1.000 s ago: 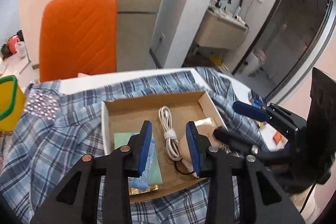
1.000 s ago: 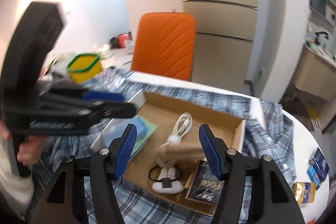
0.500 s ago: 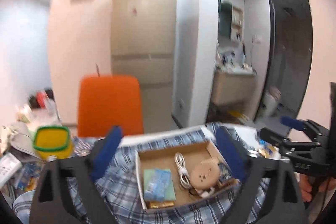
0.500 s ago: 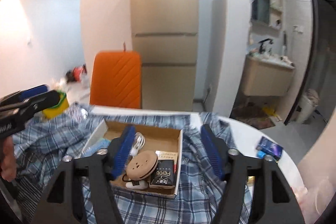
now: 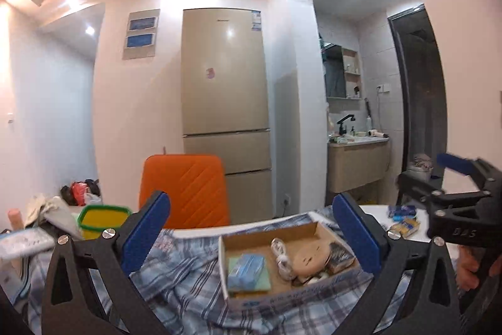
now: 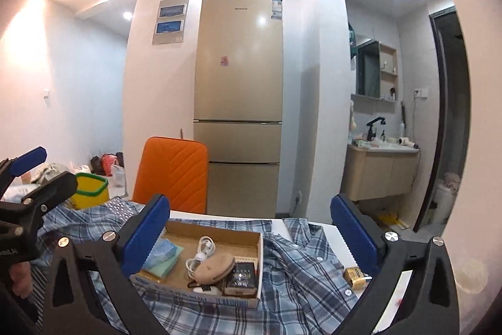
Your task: Organize soft objects
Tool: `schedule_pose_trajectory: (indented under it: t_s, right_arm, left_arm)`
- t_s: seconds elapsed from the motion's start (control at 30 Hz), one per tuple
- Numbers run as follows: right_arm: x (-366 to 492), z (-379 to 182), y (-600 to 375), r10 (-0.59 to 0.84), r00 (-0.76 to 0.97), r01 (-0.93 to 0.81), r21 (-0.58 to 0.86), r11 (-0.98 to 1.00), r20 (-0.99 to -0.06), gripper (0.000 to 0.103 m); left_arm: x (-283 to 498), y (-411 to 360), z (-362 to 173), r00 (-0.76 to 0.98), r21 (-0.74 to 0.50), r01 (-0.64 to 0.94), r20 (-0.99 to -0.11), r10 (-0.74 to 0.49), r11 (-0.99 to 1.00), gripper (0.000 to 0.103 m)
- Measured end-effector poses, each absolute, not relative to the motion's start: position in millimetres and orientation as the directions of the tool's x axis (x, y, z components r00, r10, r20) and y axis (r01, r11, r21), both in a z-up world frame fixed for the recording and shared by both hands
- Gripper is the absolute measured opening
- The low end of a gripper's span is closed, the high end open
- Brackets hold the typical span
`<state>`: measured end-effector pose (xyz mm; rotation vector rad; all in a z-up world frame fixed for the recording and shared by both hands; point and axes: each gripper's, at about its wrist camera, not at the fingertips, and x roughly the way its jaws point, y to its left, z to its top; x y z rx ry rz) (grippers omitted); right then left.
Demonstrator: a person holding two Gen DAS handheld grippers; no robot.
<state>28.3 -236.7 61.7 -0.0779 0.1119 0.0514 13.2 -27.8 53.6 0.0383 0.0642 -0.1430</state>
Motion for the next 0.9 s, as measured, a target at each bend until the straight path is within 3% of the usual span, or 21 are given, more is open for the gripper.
schedule_pose_trajectory:
  t_s: [0.1,0.37,0.53,0.9]
  right_arm:
    - [17.0,41.9,-234.3,0.021,0.997,-0.028,-0.097,0.995,-0.079,0.103]
    - [21.1,8.7,-247.6,0.023,0.992,-0.028,-0.038,0.999,-0.125,0.103]
    - [28.7,-1.4,-243.9,0.038,0.986,-0.047,-0.052,0.998,-0.164,0.103]
    - [31.3,-5.4,-242.8,0.043,0.982,-0.055,-0.058,0.997,-0.185,0.103]
  left_arm:
    - [13.2,-26.4,36.0,0.986,0.025,0.142,-0.087,-0.139,0.990,0.103]
    - [11.9,-18.7,-0.8,0.996,0.004,0.063,-0.060,-0.063,0.998,0.103]
    - [19.7,-16.9,-8.9,0.994,-0.007,0.039,-0.102,-0.040,0.999,0.103]
    - [18.0,-17.9,-11.2,0.993,0.009,0.039,-0.108,-0.038,0.999,0.103]
